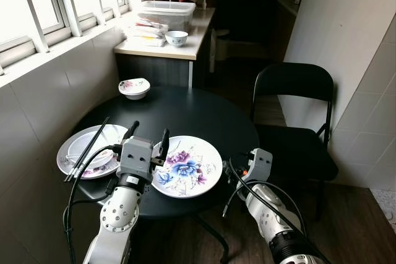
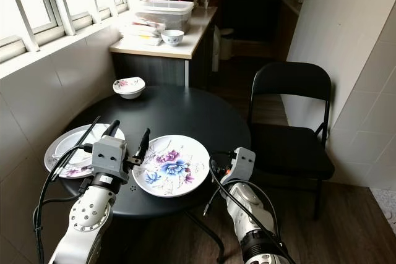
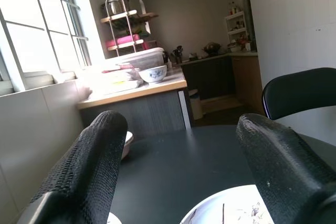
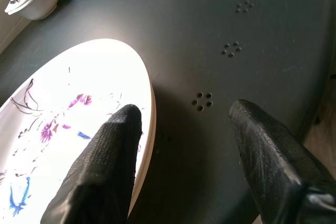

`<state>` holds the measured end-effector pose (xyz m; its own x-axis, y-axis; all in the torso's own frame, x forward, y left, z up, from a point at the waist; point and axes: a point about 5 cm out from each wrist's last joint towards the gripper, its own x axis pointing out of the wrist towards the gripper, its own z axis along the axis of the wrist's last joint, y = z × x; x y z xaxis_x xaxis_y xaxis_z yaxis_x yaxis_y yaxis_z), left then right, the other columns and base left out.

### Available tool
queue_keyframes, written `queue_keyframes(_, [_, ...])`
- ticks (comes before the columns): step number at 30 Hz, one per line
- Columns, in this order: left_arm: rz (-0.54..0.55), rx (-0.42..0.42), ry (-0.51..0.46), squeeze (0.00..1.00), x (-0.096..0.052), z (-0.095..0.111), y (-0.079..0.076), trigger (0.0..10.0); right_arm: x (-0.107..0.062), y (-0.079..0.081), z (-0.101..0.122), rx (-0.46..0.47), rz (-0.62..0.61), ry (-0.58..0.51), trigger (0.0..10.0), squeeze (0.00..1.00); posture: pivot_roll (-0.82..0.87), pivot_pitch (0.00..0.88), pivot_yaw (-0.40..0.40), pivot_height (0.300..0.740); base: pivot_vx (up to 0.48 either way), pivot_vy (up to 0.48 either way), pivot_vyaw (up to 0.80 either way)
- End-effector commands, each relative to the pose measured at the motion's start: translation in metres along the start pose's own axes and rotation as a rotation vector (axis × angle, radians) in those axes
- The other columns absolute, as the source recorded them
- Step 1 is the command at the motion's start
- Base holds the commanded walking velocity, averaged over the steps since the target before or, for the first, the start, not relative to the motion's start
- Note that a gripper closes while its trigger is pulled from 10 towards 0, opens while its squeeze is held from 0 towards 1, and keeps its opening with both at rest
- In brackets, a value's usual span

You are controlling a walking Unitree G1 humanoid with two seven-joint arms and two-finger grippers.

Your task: Kitchen organization

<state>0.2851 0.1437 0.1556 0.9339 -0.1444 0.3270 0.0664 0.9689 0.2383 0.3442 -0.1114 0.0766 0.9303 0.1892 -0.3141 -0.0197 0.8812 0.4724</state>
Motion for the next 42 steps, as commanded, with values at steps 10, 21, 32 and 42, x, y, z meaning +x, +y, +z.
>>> queue_keyframes(10, [-0.010, 0.012, 0.022, 0.00, 0.000, -0.004, -0.002, 10.0, 0.004, -0.001, -0.012, 0.106, 0.065, 0.071, 10.0, 0.00, 0.06, 0.000, -0.024, 0.736, 0.000, 0.000, 0.00])
queue_keyframes(21, [-0.004, 0.011, 0.022, 0.00, 0.000, -0.005, -0.001, 10.0, 0.005, 0.009, -0.014, 0.015, 0.167, 0.066, 10.0, 0.00, 0.06, 0.000, -0.028, 0.736, 0.000, 0.000, 0.00])
queue_keyframes(32, [-0.012, 0.004, 0.023, 0.00, 0.001, -0.005, -0.004, 10.0, 0.008, 0.006, -0.007, 0.065, 0.178, 0.079, 10.0, 0.00, 0.05, 0.000, -0.024, 0.736, 0.000, 0.000, 0.00])
queue_keyframes(42, [-0.010, 0.005, 0.023, 0.00, 0.003, -0.005, -0.004, 10.0, 0.013, 0.017, -0.006, -0.022, 0.215, 0.121, 10.0, 0.00, 0.06, 0.000, -0.029, 0.736, 0.000, 0.000, 0.00])
